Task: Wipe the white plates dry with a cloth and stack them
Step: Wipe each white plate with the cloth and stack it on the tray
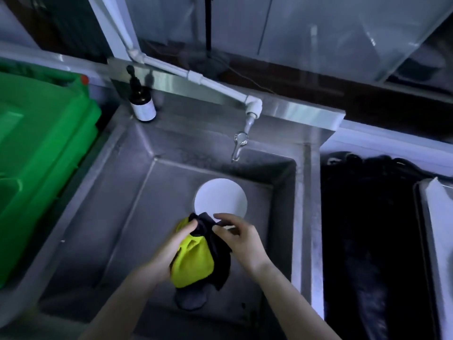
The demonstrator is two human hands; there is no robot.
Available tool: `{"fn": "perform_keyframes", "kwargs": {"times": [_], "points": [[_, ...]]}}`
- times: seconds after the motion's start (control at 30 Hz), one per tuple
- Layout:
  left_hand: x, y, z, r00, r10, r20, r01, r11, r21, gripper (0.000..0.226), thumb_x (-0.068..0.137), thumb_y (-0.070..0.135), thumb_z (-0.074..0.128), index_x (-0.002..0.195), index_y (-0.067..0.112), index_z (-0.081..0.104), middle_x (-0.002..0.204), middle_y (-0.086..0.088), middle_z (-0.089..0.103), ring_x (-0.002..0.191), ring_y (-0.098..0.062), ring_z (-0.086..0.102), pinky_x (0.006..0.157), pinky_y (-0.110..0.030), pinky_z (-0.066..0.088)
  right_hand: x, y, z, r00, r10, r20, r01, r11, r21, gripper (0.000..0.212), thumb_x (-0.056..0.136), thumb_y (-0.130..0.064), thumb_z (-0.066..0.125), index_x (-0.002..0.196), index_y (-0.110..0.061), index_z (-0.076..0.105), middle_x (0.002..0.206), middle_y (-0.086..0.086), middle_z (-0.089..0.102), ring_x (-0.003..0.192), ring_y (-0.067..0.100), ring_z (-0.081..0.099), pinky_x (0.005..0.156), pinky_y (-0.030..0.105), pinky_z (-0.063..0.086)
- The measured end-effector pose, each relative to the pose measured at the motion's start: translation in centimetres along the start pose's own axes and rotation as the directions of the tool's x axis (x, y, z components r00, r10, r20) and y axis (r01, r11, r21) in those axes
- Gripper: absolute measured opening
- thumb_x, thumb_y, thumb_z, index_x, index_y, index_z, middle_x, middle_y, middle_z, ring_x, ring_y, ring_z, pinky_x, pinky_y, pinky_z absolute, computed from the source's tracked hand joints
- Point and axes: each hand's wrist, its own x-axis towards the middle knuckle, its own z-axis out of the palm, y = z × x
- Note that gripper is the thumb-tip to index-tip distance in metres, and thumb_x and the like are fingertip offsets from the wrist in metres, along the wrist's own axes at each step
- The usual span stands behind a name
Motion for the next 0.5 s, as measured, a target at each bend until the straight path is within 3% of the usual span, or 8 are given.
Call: {"fn": "perform_keyframes", "kwargs": {"times": [0.07, 0.17, 0.23, 0.3, 0.4, 0.47, 0.5], "points": [[2.9, -0.9, -2.2, 0.997, -0.052, -0.058, 0.051, 0.999, -0.01, 0.03, 0.099, 0.023, 0.051, 0.075, 0.009, 0.061, 0.063, 0.006, 0.067, 0.062, -0.002, 0.064, 0.082, -0.031, 0.038, 2.5, 0.5, -0.1, 0.994, 0.093, -0.061, -0.091, 0.995, 0.029, 0.018, 0.091, -0.02, 0.071, 0.106, -0.028, 0.074, 0.097, -0.002, 0.07, 0.08, 0.017, 0.07, 0.071, 0.037, 0.062], [6.4, -1.4, -4.4, 0.962, -0.273, -0.017, 0.269, 0.955, -0.125, 0.032, 0.089, 0.04, 0.063, 0.087, 0.012, 0.077, 0.088, -0.009, 0.074, 0.086, -0.017, 0.071, 0.088, -0.036, 0.048, 6.8, 2.3, -1.2, 0.951, 0.225, -0.214, -0.229, 0.973, 0.005, 0.016, 0.093, -0.019, 0.067, 0.107, -0.024, 0.072, 0.091, -0.005, 0.069, 0.079, 0.018, 0.068, 0.074, 0.046, 0.061], [8.7, -1.6, -5.3, 0.938, -0.346, 0.001, 0.342, 0.928, -0.147, 0.04, 0.091, 0.044, 0.063, 0.104, 0.008, 0.073, 0.104, -0.017, 0.068, 0.102, -0.028, 0.064, 0.1, -0.04, 0.046, 9.6, 4.1, -1.7, 0.901, 0.324, -0.29, -0.34, 0.94, -0.007, 0.023, 0.094, -0.017, 0.064, 0.116, -0.016, 0.07, 0.091, -0.005, 0.068, 0.075, 0.02, 0.065, 0.077, 0.046, 0.061], [11.2, -2.0, -5.6, 0.935, -0.354, 0.0, 0.353, 0.931, -0.096, 0.034, 0.093, 0.04, 0.061, 0.099, 0.009, 0.074, 0.105, -0.014, 0.068, 0.101, -0.026, 0.065, 0.095, -0.038, 0.051, 12.2, 6.3, -1.8, 0.861, 0.393, -0.323, -0.427, 0.903, -0.037, 0.029, 0.093, -0.017, 0.063, 0.122, -0.015, 0.066, 0.092, -0.002, 0.067, 0.072, 0.021, 0.063, 0.078, 0.046, 0.061], [14.2, -2.4, -5.2, 0.947, -0.321, -0.023, 0.321, 0.947, 0.017, 0.022, 0.087, 0.037, 0.065, 0.077, 0.023, 0.079, 0.084, -0.006, 0.074, 0.084, -0.02, 0.071, 0.075, -0.033, 0.051, 15.1, 9.1, -1.2, 0.828, 0.447, -0.34, -0.507, 0.854, -0.112, 0.041, 0.091, -0.022, 0.067, 0.132, -0.019, 0.059, 0.102, 0.001, 0.065, 0.087, 0.025, 0.065, 0.084, 0.048, 0.058], [15.7, -2.8, -5.1, 0.959, -0.279, -0.056, 0.283, 0.954, 0.098, 0.02, 0.079, 0.04, 0.069, 0.083, 0.022, 0.075, 0.082, -0.005, 0.073, 0.088, -0.024, 0.068, 0.078, -0.035, 0.05, 16.5, 10.5, -0.5, 0.8, 0.48, -0.36, -0.546, 0.831, -0.104, 0.05, 0.089, -0.023, 0.069, 0.136, -0.02, 0.054, 0.105, 0.002, 0.062, 0.092, 0.026, 0.063, 0.086, 0.047, 0.058], [16.3, -3.2, -5.2, 0.96, -0.272, -0.07, 0.278, 0.954, 0.115, 0.031, 0.077, 0.042, 0.071, 0.096, 0.017, 0.072, 0.089, -0.008, 0.072, 0.093, -0.027, 0.067, 0.083, -0.038, 0.051, 17.1, 11.1, -0.2, 0.778, 0.502, -0.379, -0.563, 0.824, -0.064, 0.054, 0.087, -0.023, 0.07, 0.138, -0.02, 0.052, 0.105, 0.003, 0.061, 0.092, 0.026, 0.062, 0.087, 0.047, 0.057]]}}
